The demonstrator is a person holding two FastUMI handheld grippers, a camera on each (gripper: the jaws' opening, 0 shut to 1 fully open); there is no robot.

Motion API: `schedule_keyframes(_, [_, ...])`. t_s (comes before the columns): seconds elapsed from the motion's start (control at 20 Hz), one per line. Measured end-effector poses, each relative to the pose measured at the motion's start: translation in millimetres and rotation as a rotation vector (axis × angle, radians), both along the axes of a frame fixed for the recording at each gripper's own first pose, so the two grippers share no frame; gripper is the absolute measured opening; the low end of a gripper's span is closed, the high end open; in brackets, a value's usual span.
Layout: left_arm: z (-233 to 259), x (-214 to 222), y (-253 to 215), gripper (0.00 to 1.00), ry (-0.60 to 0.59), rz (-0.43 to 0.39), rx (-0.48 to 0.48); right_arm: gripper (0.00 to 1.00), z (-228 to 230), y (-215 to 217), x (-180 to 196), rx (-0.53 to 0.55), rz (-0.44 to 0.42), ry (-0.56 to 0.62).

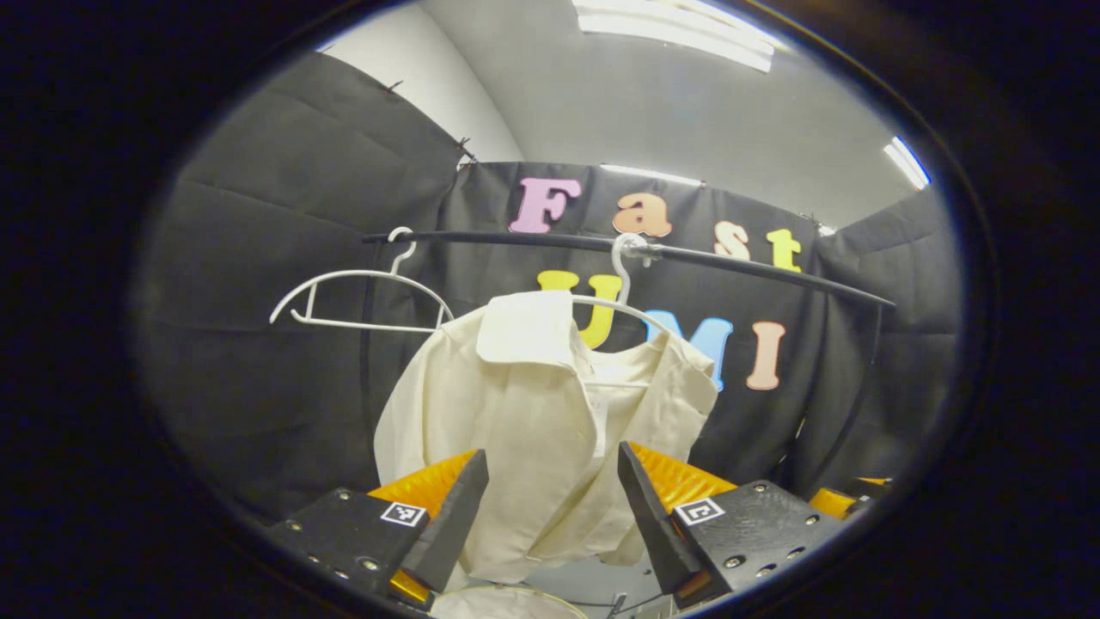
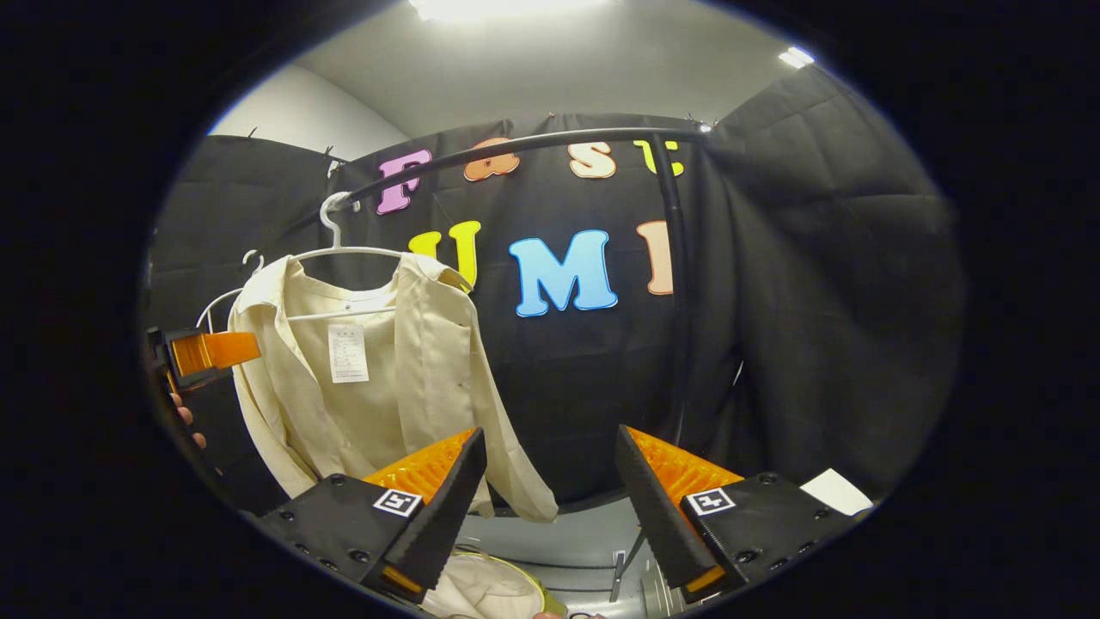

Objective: Grasp the clothes on the hanger with both hands and then place them into the laundry hamper below.

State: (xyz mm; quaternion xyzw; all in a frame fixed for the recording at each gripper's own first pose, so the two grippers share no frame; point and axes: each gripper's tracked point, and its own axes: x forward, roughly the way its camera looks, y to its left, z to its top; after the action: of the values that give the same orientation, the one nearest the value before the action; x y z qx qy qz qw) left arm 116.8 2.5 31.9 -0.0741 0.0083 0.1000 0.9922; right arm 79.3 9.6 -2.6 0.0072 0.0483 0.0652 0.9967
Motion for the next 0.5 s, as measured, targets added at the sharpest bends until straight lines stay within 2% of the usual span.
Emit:
schedule_keyframes(0.05, [-2.5, 8.2, -1.4, 0.89, 0.006, 0.006, -0.005, 0.96, -4.0, 1.0, 6.7, -0.003, 0.013, 0.008])
schedule_keyframes(0.2, [0.8, 32.2, -7.8, 0.89, 0.003, 0.036, 0.007, 0.93, -10.0, 6.3, 38.2, -0.009, 0.067, 0.025])
schedule_keyframes(0.3, [1.5, 43.7, -2.7, 0.89, -0.001, 0.089, 0.038, 0.93, -16.3, 14.5, 60.8, -0.008, 0.108, 0.043])
schedule_keyframes(0.35, [3.0, 48.8, 0.4, 0.89, -0.007, 0.121, 0.058, 0.96, -15.9, 22.3, 67.5, -0.004, 0.127, 0.048])
schedule_keyframes(0.45, [8.6, 55.9, 15.7, 0.89, -0.038, 0.216, 0.092, 0.96, -18.7, 29.0, 78.6, 0.002, 0.163, 0.051])
schedule_keyframes(0.5, [9.3, 60.7, 19.5, 0.89, -0.049, 0.242, 0.098, 0.93, -19.4, 29.2, 82.3, 0.008, 0.178, 0.05])
